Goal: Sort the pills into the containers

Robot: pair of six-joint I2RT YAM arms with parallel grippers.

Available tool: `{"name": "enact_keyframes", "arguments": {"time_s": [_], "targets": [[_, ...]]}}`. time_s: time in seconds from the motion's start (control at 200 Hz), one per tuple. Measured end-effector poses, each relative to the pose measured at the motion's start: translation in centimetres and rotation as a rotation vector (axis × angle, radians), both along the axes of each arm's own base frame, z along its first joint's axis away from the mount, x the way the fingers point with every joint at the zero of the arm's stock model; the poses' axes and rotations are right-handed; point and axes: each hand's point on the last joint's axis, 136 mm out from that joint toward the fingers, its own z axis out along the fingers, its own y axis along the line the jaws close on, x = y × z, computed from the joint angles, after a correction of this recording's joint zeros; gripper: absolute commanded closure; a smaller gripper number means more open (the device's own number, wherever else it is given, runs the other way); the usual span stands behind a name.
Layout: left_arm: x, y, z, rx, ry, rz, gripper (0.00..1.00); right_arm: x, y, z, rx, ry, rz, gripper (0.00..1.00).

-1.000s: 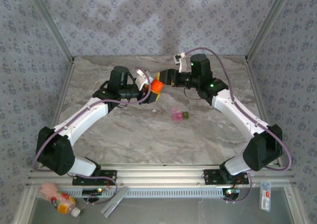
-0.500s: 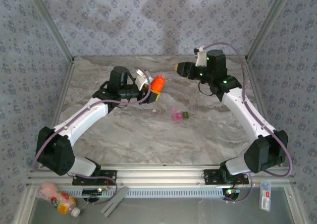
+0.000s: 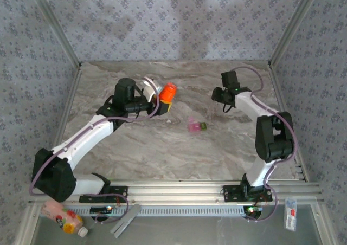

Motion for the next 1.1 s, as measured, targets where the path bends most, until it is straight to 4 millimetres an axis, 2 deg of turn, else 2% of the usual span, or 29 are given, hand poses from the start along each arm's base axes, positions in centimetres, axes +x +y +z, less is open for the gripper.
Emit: {"name": "enact_keyframes", "arguments": {"time_s": [0.18,0.395,0.625,0.765,0.939,1.054,1.099], "targets": [[-0.1,0.2,0.7,-0.010,-0.020,0.011,1.00,-0.3,-1.3,-2.6,-0.061,0.060,-0.051,0.59],[-0.2,0.3,1.1,-0.013,-0.030,0.015,1.00,-0.4,-1.8,-3.8,-0.064,0.087,-0.086,0.50],[-0.2,0.5,1.4,-0.020,-0.031,0.020,1.00,-1.2,-2.2,-7.2,-0.063,0.181,-0.109,0.45],[-0.3,0.6,1.6,-0.020,-0.034,0.024,1.00,-1.4,-2.3,-7.8,-0.047,0.198,-0.124,0.32],[-0.5,0.8,2.1,-0.023,-0.045,0.033,1.00,-1.3,-1.7,-7.5,-0.005,0.177,-0.118,0.16],[-0.5,0.9,1.9,-0.017,-0.040,0.038,1.00,-2.8,-1.9,-7.1,0.001,0.189,-0.116,0.01],[-0.5,1.0,1.9,-0.015,-0.037,0.041,1.00,-3.4,-2.1,-6.6,0.004,0.190,-0.118,0.00]]}}
